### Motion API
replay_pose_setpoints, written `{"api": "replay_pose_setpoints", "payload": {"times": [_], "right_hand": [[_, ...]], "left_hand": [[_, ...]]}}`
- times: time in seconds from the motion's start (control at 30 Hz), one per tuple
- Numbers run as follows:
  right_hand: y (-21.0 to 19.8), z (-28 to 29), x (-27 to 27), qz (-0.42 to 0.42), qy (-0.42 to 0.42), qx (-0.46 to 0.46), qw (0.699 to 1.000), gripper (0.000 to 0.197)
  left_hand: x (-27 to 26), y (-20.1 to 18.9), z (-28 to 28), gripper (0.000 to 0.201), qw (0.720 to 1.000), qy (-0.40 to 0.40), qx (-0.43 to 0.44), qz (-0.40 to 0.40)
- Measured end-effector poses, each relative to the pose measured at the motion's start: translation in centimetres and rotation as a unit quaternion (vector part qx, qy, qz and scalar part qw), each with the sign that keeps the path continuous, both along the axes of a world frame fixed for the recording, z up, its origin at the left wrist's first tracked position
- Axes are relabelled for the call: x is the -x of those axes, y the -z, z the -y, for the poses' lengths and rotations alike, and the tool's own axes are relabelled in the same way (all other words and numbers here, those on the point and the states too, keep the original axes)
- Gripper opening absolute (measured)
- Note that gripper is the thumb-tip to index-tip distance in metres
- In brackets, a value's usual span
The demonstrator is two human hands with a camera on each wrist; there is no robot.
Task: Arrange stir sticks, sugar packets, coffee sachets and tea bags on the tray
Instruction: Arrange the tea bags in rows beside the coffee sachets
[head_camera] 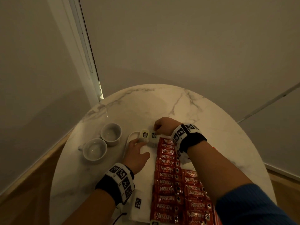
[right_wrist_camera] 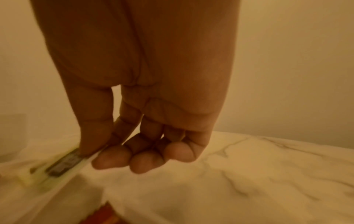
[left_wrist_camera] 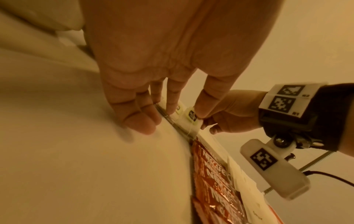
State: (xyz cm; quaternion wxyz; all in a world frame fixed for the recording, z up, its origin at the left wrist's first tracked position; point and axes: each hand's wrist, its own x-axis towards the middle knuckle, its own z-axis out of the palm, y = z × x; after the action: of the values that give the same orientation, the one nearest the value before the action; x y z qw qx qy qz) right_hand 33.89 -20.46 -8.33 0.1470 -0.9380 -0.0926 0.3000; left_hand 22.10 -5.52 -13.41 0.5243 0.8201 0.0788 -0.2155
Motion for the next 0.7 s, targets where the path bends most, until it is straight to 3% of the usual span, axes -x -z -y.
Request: {"api": "replay_pose_setpoints", "payload": {"times": [0.27,0.7], "right_hand": [[-0.7,1.3,-0.7,-0.086,0.014,-0.017,0.996,0.011],[1.3,0.7,-0.8,-0.037,0.016,0.008,0.999,0.017]], "left_hand": [[-0.1,0.5,-0.1,0.044,1.000,-0.003,-0.007,-0.014],[0.1,0.4,0.0,0.044,1.000,-0.009,-0.010,-0.001]]}}
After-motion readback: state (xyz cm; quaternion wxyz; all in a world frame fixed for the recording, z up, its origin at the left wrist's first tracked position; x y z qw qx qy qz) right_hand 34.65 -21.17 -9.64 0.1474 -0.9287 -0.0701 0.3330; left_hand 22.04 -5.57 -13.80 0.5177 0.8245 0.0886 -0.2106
